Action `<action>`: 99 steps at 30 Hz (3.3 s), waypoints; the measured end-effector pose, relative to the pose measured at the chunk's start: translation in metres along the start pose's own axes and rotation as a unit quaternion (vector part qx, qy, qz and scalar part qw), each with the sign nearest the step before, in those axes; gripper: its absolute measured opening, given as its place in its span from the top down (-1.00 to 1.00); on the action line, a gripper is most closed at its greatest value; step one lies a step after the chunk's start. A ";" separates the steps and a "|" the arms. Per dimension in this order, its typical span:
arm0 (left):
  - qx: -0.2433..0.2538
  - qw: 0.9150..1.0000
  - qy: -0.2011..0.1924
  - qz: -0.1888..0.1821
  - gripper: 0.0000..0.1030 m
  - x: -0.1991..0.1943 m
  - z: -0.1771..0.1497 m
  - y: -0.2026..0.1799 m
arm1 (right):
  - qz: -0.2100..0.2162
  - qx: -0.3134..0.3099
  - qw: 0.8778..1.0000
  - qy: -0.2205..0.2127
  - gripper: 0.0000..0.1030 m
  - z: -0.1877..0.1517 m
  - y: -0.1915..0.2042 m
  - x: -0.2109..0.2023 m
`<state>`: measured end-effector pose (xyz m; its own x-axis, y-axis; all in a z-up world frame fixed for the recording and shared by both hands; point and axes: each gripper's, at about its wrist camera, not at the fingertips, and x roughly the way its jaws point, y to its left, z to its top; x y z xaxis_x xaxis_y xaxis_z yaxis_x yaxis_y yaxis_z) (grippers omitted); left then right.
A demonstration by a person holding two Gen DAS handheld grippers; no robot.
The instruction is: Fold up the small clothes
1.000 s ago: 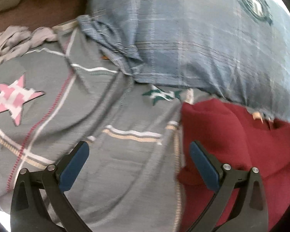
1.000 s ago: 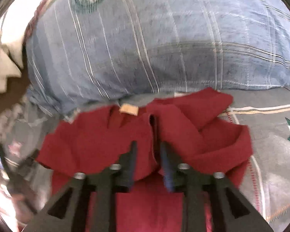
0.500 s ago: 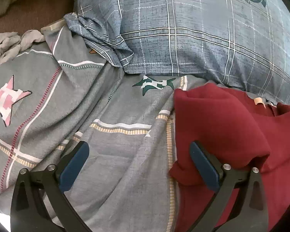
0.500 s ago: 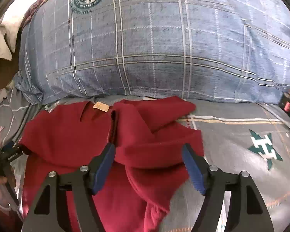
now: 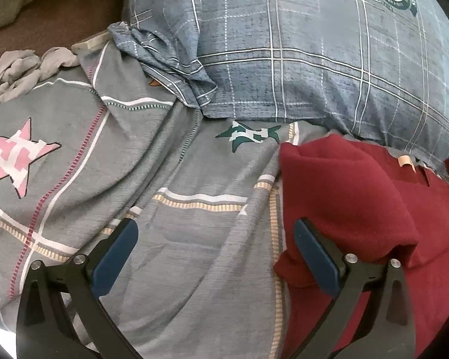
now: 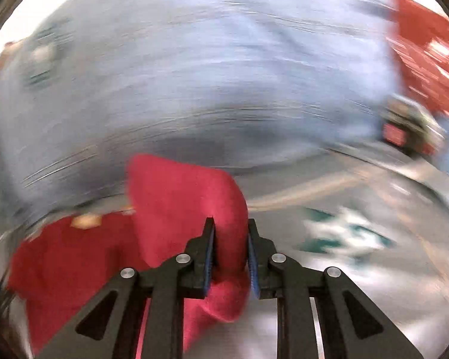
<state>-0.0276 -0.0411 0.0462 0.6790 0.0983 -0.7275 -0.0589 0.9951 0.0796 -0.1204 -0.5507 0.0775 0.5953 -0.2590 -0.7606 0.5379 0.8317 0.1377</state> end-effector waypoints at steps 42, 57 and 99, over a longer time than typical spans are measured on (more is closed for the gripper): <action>0.026 0.999 0.021 -0.012 -1.00 0.022 -0.015 -0.022 | 0.304 -0.209 0.928 0.050 0.16 -0.052 0.239 0.004; -0.008 0.999 0.033 -0.034 -1.00 0.028 -0.012 -0.016 | 0.321 -0.405 0.853 0.080 0.85 -0.101 0.366 0.043; 0.098 0.982 0.011 -0.159 -1.00 -0.017 -0.010 -0.099 | 0.011 -0.149 0.988 -0.035 -0.38 -0.062 0.063 -0.086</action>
<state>-0.0410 -0.1407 0.0438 0.6242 -0.2138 -0.7514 0.2969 0.9546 -0.0250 -0.1745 -0.4454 0.1126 0.6500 -0.2640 -0.7126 0.3309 0.9425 -0.0473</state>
